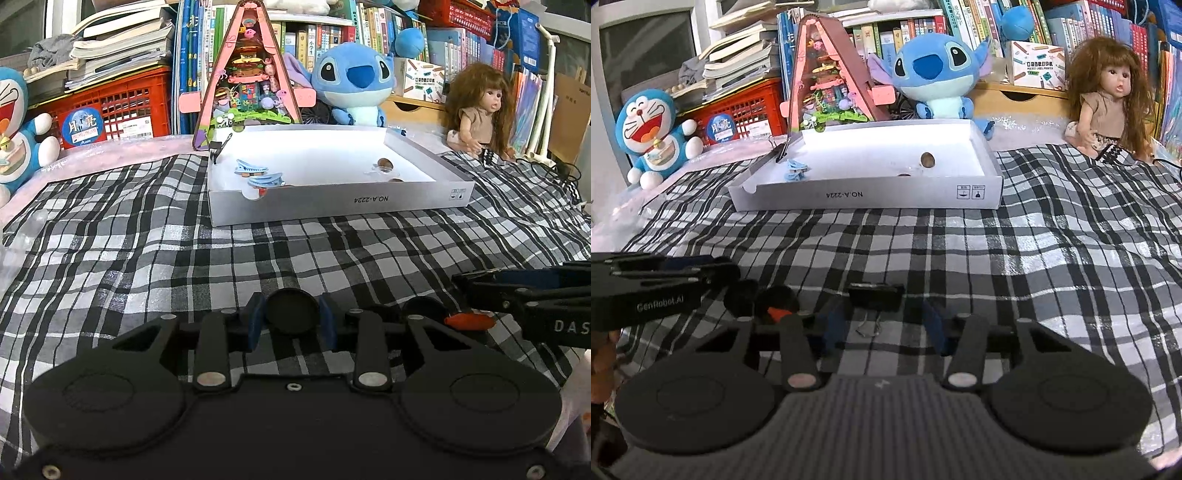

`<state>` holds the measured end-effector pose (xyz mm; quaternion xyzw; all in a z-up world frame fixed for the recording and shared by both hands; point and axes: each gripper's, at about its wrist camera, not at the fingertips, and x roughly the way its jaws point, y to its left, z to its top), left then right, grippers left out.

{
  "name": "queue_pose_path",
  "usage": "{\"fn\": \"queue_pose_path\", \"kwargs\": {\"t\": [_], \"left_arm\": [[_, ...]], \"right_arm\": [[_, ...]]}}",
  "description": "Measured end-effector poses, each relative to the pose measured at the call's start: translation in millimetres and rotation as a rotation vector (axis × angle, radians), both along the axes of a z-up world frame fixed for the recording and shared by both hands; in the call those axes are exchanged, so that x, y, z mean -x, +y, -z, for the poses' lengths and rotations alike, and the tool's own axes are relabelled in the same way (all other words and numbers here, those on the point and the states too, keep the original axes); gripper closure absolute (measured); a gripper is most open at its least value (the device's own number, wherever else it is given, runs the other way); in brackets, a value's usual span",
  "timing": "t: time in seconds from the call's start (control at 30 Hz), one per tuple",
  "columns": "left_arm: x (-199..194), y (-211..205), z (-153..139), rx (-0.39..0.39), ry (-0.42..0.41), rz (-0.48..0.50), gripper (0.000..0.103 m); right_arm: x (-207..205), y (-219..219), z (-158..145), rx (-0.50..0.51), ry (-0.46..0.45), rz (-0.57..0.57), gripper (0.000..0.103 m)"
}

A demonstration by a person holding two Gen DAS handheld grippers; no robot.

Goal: Organize rigid objects
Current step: 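Grasp a black round cap with the left tool while the right tool grasps a black binder clip, then carry the black cap and binder clip over the white tray with both tools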

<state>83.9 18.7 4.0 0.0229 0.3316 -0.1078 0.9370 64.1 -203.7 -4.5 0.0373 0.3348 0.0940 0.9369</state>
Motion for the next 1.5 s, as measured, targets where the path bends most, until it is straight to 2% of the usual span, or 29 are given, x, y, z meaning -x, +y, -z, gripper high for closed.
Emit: {"fn": "queue_pose_path", "kwargs": {"t": [0.17, 0.23, 0.43, 0.6, 0.83, 1.1, 1.5], "left_arm": [[-3, -2, 0, 0.008, -0.002, -0.001, 0.073], [-5, -3, 1, 0.020, -0.001, -0.008, 0.073], [-13, -7, -5, 0.043, -0.010, -0.006, 0.073], [-25, -5, -21, 0.085, -0.027, -0.015, 0.073], [-65, 0, -49, 0.147, -0.051, -0.054, 0.073], [-146, 3, -66, 0.220, 0.007, -0.112, 0.073], [-223, -12, -33, 0.128, 0.044, -0.209, 0.073]], "right_arm": [[-3, 8, 2, 0.011, -0.009, 0.014, 0.055], [-6, 9, 2, 0.016, -0.011, 0.022, 0.065], [-11, 8, -1, -0.001, -0.004, 0.016, 0.066], [-19, -1, -10, -0.035, -0.001, 0.029, 0.066], [-45, -18, -35, -0.073, -0.023, 0.067, 0.066], [-118, -39, -55, -0.146, 0.025, 0.118, 0.066], [-211, -37, -47, -0.154, 0.053, 0.149, 0.066]]}}
